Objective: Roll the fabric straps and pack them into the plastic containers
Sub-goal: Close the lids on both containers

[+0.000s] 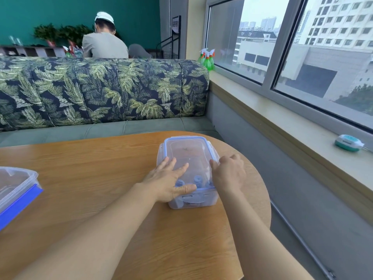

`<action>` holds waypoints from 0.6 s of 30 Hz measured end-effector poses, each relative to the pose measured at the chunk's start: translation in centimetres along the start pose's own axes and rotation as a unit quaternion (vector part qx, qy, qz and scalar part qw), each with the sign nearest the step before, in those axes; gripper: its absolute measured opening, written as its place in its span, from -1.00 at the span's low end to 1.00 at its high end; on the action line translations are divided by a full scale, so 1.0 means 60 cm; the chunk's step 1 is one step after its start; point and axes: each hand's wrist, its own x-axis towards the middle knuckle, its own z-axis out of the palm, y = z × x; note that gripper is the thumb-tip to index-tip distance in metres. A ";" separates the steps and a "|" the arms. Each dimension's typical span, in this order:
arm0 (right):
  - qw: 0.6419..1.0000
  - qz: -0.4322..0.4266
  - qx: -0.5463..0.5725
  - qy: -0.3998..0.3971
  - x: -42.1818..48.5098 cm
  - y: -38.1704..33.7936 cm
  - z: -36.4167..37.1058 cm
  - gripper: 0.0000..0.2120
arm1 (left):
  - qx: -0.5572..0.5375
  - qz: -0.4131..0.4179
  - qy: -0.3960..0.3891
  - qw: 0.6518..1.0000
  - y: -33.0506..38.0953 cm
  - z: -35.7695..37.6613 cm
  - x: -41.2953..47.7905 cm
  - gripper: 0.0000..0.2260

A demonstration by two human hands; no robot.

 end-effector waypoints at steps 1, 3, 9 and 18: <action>1.000 -0.002 0.002 -0.012 0.001 -0.002 0.002 -0.64 | -0.005 -0.001 0.000 1.000 0.001 -0.002 -0.001 -0.21; 0.997 0.033 0.050 -0.047 0.007 -0.004 0.006 -0.66 | -0.012 0.000 0.006 1.000 0.002 -0.001 -0.002 -0.19; 0.979 0.123 0.142 -0.080 0.027 -0.007 0.009 -0.60 | -0.032 0.001 0.031 0.999 0.000 0.010 0.001 -0.19; 0.984 0.108 0.114 -0.088 0.036 -0.004 0.005 -0.67 | -0.013 -0.002 0.032 0.999 0.001 0.010 0.002 -0.17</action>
